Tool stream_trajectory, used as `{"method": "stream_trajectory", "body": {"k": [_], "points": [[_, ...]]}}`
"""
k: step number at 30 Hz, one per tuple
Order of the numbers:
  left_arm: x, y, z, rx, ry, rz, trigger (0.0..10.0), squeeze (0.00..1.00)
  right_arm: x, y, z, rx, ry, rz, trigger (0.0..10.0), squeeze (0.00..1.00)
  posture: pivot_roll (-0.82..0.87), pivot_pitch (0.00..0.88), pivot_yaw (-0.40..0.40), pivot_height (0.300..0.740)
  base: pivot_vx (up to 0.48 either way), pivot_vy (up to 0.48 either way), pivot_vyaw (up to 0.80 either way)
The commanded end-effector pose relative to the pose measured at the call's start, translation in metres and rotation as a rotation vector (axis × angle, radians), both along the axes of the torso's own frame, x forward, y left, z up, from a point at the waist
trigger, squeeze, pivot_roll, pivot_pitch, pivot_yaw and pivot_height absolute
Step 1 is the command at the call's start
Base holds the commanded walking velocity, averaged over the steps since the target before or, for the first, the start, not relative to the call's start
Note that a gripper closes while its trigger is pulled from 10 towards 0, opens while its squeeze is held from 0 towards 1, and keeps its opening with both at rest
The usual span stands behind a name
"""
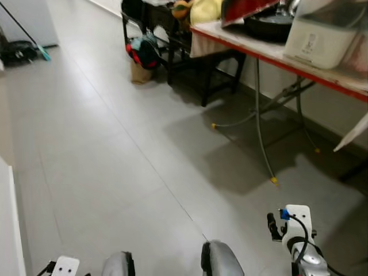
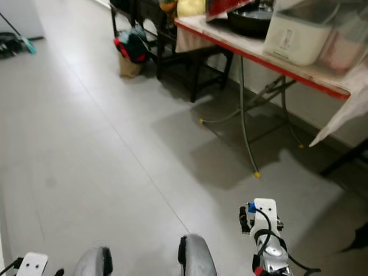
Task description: Building children table
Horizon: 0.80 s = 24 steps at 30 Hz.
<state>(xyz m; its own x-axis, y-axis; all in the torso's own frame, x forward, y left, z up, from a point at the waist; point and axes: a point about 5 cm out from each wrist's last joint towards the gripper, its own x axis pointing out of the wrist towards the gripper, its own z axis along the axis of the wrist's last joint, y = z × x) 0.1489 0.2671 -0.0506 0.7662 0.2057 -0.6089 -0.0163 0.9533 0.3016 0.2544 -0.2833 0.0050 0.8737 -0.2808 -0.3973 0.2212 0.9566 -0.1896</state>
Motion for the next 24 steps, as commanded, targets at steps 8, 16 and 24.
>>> {"method": "stream_trajectory", "body": {"k": [8, 16, 24], "points": [[-0.019, 0.005, -0.01, 0.012, 0.079, -0.009, 10.0, 0.0, -0.001, 0.0, -0.001, 0.008, 0.005, 0.005, 10.0, 0.0, 0.09, 0.235, -0.055, 0.505, 0.0, 0.0, 0.0], [-0.028, 0.0, -0.018, 0.003, 0.126, -0.016, 10.0, 0.0, 0.0, -0.002, 0.001, 0.008, 0.006, 0.004, 10.0, 0.0, 0.08, 0.222, -0.06, 0.48, 0.0, 0.0, 0.0], [-0.027, -0.001, -0.022, 0.006, 0.145, 0.001, 10.0, 0.0, 0.003, -0.003, 0.001, 0.01, 0.012, -0.006, 10.0, 0.0, 0.08, 0.186, -0.06, 0.455, 0.0, 0.0, 0.0]]}}
